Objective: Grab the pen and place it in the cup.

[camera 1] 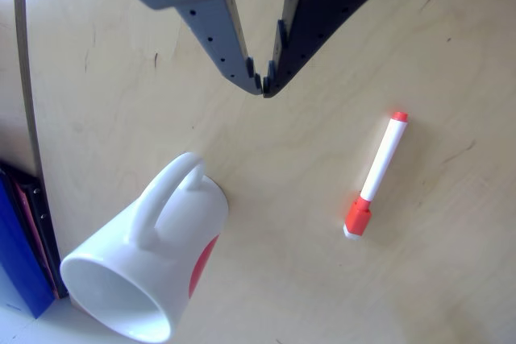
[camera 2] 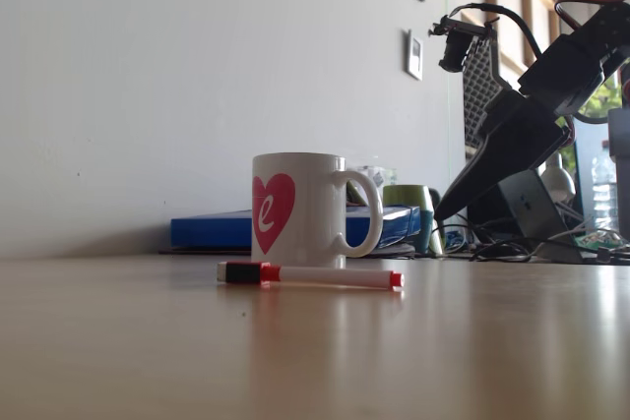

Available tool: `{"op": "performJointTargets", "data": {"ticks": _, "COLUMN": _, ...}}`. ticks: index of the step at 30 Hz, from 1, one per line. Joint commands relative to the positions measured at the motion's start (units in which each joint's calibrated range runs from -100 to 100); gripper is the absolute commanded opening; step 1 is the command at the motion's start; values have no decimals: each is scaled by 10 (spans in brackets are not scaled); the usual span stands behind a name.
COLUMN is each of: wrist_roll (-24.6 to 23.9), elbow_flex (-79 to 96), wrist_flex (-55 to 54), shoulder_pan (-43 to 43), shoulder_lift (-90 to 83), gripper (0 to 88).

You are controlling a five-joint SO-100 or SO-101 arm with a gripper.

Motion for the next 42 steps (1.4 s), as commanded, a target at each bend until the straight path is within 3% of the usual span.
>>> {"op": "performJointTargets", "data": {"ticks": 1, "wrist_roll": -2, "elbow_flex": -5, "wrist_flex": 1, "shoulder_pan": 3, "shoulder_lift": -9, "gripper": 10}}
{"op": "performJointTargets", "data": {"ticks": 42, "wrist_roll": 2, "elbow_flex": -6, "wrist_flex": 4, "shoulder_pan": 2, "shoulder_lift": -9, "gripper": 11}}
